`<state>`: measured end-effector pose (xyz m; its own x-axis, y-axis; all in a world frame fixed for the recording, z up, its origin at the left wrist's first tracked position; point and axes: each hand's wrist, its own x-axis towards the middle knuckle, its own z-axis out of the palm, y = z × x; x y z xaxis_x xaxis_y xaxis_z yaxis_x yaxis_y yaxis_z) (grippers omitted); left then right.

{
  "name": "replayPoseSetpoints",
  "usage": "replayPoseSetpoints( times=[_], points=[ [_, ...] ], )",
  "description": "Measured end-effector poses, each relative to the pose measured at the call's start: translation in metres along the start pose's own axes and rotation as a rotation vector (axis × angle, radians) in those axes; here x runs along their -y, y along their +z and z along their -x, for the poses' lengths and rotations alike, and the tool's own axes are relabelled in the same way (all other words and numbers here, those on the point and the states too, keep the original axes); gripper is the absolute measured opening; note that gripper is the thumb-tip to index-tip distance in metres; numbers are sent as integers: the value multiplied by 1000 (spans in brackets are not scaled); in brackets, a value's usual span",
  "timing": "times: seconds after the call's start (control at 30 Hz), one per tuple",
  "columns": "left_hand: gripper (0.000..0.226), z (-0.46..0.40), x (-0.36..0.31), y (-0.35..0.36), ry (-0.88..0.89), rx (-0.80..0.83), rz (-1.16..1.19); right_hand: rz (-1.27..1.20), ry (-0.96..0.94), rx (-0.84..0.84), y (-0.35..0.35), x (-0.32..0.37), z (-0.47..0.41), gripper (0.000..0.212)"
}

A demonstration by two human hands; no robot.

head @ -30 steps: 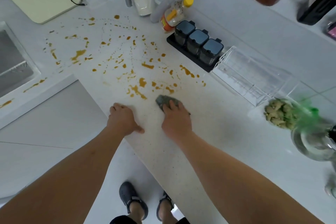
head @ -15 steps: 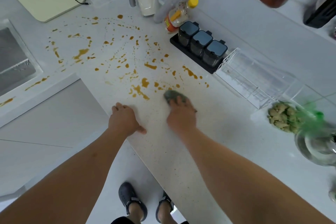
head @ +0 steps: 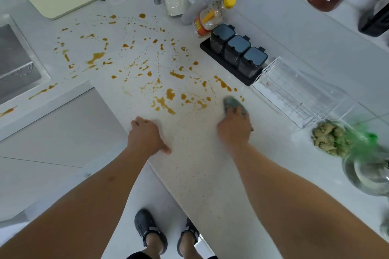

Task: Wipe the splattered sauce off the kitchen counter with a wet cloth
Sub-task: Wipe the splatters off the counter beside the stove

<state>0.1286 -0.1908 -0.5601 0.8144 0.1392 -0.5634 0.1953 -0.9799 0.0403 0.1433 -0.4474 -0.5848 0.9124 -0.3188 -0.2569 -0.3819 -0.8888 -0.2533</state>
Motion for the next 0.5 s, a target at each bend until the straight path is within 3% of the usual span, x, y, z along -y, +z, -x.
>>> replayPoseSetpoints(
  times=[0.13, 0.3, 0.4, 0.5],
  points=[
    [138, 2, 0, -1, -6, -7, -7, 76, -360, 81, 38, 54, 54, 61],
    [140, 2, 0, -1, -3, -16, -7, 45, -650, 139, 25, -7, 61, 50],
    [134, 0, -4, -2, -10, 3, -10, 47, -523, 43, -2, -62, 25, 48],
    [124, -1, -6, -4, -22, 21, -14, -31, -189, -67, -20, -75, -3, 47]
  ],
)
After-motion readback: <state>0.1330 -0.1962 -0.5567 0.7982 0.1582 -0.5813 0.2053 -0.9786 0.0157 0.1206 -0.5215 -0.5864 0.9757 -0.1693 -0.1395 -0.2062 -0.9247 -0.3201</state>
